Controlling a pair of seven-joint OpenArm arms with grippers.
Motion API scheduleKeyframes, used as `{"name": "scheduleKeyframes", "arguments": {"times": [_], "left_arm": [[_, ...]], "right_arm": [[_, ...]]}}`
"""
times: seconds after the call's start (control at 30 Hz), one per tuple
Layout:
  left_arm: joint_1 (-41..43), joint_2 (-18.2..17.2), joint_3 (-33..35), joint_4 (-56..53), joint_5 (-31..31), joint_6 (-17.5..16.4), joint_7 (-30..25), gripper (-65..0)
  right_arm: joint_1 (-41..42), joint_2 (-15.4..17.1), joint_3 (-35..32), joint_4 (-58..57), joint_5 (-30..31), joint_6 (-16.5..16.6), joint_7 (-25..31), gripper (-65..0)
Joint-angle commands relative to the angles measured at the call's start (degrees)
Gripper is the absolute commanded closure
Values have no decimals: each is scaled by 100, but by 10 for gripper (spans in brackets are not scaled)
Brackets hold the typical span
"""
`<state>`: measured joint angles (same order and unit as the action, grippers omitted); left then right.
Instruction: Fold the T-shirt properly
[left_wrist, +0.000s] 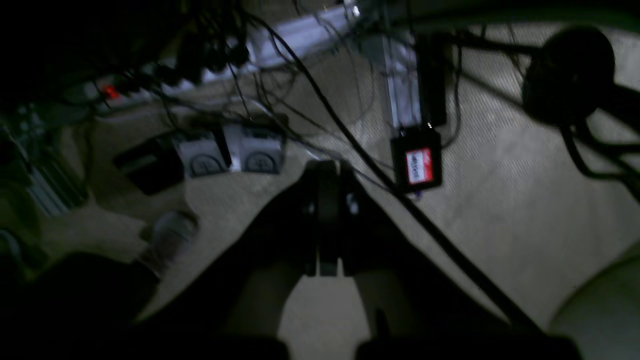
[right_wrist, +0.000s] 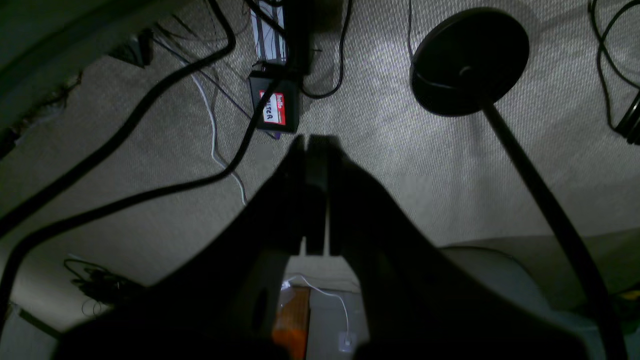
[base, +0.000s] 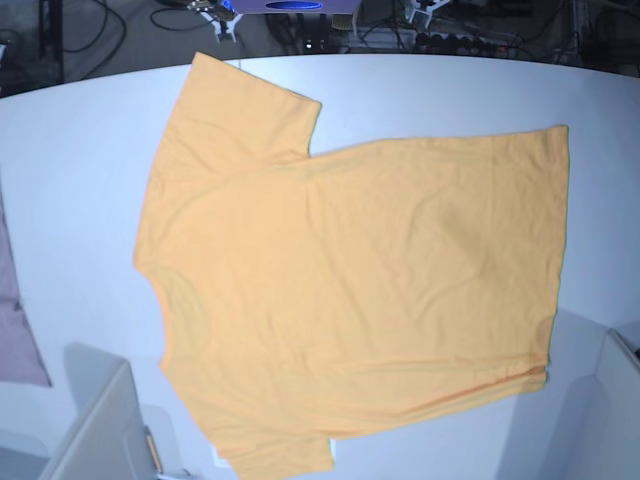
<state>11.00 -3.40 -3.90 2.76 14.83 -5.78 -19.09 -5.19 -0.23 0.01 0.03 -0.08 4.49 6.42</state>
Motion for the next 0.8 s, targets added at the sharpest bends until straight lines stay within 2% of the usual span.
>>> {"name": "scheduleKeyframes", "arguments": {"times": [0.0,0.27,0.37,0.5,0.57,0.77], "left_arm": [[135,-43,8,-8,33,2,-12,0],[302,-78,17,0,33,2,-29,0],[724,-78,8,519,-10,2,-38,0],[1691,-86,17,2075,-2,2,-29,0],[2121,-192,17,2752,-19,2,6,0],[2904,-377,8,3684,-19,2,-20,0]], "right_arm": [[-48,1,-5,1,-6,4,-13,0],[-320,-8,30,10,21,4,-22,0],[-531,-25,38,159,21,4,-13,0],[-1147,-87,47,1056,38,-5,-83,0],[-1534,-87,135,1689,311,-5,-409,0],[-2756,-69,241,3931,882,-5,-1156,0]]}}
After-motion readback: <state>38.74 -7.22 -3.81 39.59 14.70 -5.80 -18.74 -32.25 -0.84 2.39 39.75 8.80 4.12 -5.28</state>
